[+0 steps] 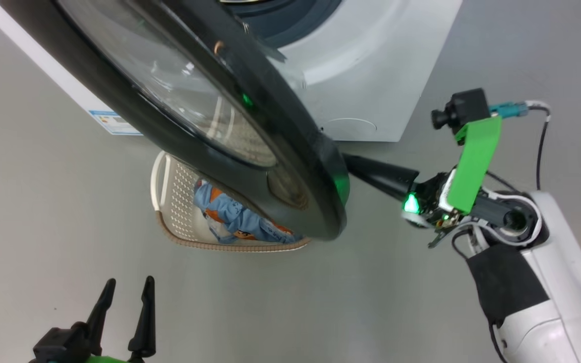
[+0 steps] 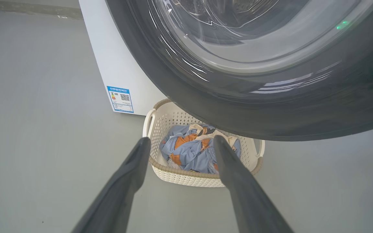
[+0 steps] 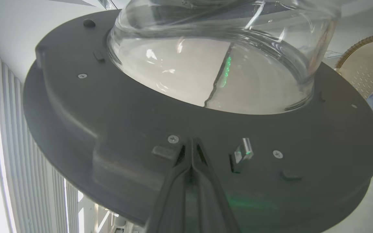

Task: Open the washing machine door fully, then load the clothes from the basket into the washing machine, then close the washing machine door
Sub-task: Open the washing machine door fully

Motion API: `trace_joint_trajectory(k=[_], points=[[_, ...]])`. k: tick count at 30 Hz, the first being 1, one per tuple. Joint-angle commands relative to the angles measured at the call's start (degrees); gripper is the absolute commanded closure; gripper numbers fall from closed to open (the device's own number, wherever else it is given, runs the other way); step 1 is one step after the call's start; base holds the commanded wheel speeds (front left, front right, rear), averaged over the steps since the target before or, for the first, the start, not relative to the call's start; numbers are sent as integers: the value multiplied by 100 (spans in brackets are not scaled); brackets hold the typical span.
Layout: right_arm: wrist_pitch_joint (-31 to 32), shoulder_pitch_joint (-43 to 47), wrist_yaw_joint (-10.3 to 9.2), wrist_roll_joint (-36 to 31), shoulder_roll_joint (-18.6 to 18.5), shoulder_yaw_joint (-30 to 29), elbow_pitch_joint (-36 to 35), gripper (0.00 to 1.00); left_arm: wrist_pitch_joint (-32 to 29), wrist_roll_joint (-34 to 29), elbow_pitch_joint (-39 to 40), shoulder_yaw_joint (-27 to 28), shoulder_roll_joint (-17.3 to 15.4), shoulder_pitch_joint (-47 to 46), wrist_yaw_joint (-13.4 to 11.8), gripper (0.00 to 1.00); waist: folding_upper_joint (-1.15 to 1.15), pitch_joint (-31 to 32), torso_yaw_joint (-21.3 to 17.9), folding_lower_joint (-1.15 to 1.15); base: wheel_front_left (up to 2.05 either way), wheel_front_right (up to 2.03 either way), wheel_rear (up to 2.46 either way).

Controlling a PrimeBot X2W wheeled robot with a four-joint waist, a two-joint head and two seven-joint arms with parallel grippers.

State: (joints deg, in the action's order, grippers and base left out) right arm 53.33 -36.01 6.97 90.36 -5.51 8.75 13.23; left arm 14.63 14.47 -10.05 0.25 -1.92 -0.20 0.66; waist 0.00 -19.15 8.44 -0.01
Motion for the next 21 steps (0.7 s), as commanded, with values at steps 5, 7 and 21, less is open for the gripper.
trace_joint_trajectory(k=[5, 7, 21], points=[[-59, 218, 52, 59, 215, 368, -125, 100, 37, 95, 74, 122, -96, 56, -85, 0, 0, 129, 151, 1, 0, 0, 0], [-74, 248, 52, 83, 227, 449, -108, 100, 37, 115, 70, 101, -96, 68, -93, 0, 0, 159, 199, 1, 0, 0, 0], [-180, 336, 52, 297, 260, 1016, 11, 100, 37, 216, 49, 0, -96, 129, -164, 0, 0, 382, 442, 1, 0, 0, 0]])
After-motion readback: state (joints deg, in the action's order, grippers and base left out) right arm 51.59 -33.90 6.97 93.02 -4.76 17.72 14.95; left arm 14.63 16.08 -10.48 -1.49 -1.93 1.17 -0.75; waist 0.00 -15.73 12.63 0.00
